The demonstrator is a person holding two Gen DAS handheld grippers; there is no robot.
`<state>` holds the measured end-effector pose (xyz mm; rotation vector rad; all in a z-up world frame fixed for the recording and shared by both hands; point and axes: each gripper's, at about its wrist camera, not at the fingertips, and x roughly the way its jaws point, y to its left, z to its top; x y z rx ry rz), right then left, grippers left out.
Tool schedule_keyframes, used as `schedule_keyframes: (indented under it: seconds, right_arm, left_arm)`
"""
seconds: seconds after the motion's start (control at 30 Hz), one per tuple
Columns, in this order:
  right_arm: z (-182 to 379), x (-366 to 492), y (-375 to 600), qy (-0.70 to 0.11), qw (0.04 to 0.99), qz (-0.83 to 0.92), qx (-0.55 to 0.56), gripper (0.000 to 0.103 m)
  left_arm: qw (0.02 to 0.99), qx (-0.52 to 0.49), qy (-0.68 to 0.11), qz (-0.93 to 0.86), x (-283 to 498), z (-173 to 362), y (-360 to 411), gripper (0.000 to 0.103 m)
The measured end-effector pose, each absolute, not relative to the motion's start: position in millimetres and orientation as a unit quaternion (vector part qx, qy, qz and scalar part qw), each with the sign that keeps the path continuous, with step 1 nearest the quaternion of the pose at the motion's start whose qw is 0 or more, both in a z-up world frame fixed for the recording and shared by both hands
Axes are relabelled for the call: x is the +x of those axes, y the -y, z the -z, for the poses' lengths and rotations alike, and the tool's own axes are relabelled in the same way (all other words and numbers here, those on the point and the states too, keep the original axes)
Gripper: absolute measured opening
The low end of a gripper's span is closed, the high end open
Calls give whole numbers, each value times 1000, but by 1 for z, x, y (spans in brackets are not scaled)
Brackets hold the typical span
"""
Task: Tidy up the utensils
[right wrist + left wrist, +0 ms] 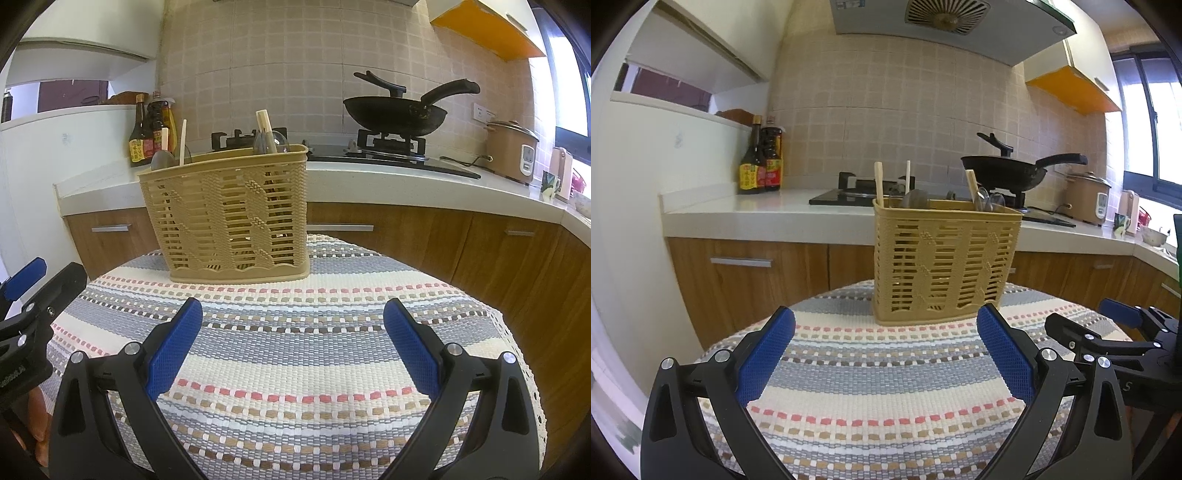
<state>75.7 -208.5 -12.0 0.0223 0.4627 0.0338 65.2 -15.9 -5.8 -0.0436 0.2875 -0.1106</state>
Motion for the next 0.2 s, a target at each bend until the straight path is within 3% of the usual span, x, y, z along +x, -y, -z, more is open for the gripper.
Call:
schedule_keyframes:
  seconds: [0.2]
  right_arm:
    - [11,77,212,-230,973,-17,18,94]
  left_arm:
    - [984,-29,-164,55,73,8,15,96]
